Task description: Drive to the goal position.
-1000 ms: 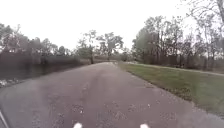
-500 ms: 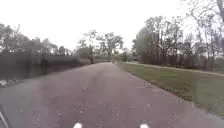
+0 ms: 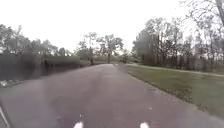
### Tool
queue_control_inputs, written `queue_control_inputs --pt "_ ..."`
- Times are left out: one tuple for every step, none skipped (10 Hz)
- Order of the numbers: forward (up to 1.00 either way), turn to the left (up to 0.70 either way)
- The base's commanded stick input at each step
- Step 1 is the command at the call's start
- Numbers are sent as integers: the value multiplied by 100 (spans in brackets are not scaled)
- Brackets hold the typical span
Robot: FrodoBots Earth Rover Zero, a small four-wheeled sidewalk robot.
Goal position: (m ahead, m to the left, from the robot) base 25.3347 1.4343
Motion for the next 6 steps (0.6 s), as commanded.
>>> queue_control_inputs --pt "100 0" --pt "100 0" --pt "100 0" --pt "100 8" --pt "100 19" --pt "100 33"
